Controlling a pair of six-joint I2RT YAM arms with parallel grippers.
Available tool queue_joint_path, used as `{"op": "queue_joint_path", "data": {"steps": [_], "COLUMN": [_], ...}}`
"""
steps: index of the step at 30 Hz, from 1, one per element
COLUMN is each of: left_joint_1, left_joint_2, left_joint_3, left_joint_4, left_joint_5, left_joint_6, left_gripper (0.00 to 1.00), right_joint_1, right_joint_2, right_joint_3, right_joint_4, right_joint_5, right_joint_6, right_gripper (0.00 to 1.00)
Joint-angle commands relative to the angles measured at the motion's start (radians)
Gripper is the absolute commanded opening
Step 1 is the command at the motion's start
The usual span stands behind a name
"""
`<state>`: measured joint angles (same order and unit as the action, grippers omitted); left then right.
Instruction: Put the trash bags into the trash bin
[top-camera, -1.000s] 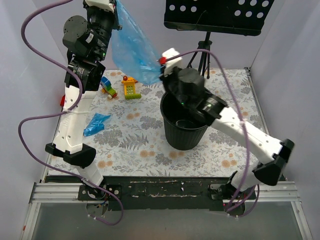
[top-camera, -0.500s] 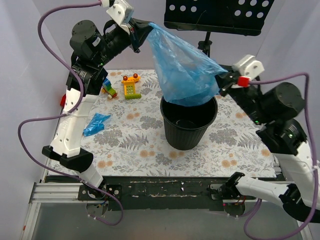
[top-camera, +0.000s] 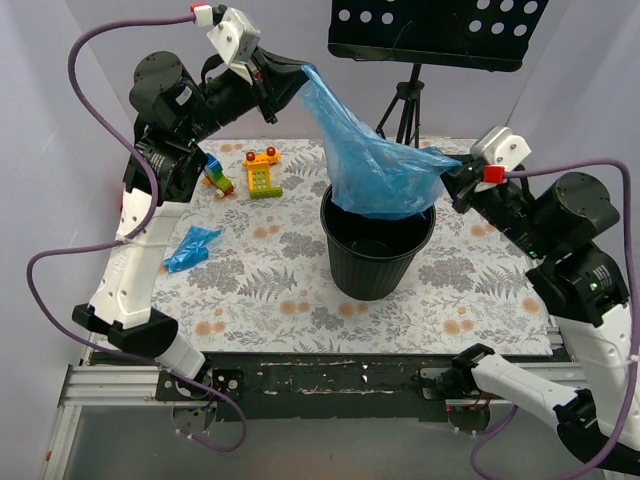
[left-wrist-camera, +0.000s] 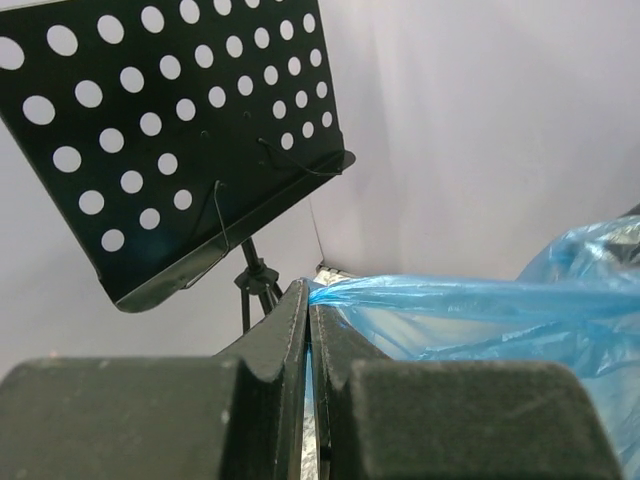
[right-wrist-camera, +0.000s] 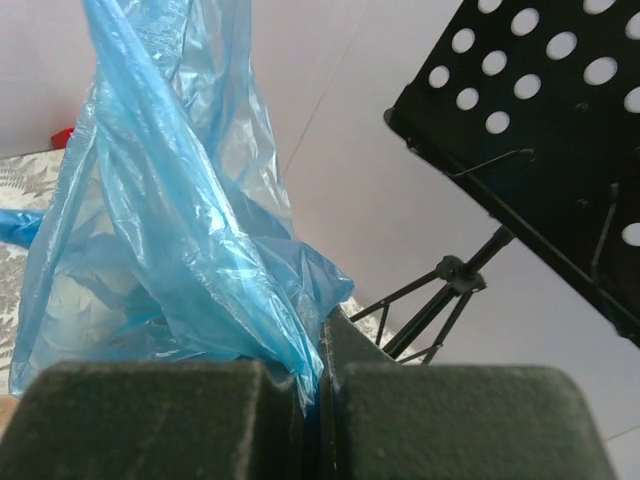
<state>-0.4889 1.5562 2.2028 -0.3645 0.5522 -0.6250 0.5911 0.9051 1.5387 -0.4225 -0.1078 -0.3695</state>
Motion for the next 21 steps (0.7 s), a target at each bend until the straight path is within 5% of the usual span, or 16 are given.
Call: {"op": "queue_joint_path", "data": {"steps": [1, 11, 18, 21], "left_joint_1": [-0.004, -0.01, -0.034, -0.045], "left_joint_2": [-0.054, -0.122, -0.032, 0.007], "left_joint_3": [-0.034, -0.391, -0.364, -0.359], "left_joint_4": [0.013, 0.111, 0.171, 0.208], "left_joint_5": [-0.044, -0.003, 0.075, 0.117], "left_joint_6": [0.011, -0.093, -0.153, -0.205], "left_gripper": [0.0, 0.0, 0.0, 0.0], "right_joint_1": [-0.013, -0.025, -0.073, -0.086], "right_joint_2": [0.009, -0.063, -0.11, -0.107], "right_joint_3": [-0.052, -0.242, -0.247, -0.238], "right_joint_4": [0.068, -0.07, -0.185, -0.272], "right_joint_5": [-0.05, 0.042, 0.102, 0.074], "right_joint_6": [0.057, 0.123, 0.109, 0.095], "right_gripper": [0.01, 0.01, 0.02, 0.3]}}
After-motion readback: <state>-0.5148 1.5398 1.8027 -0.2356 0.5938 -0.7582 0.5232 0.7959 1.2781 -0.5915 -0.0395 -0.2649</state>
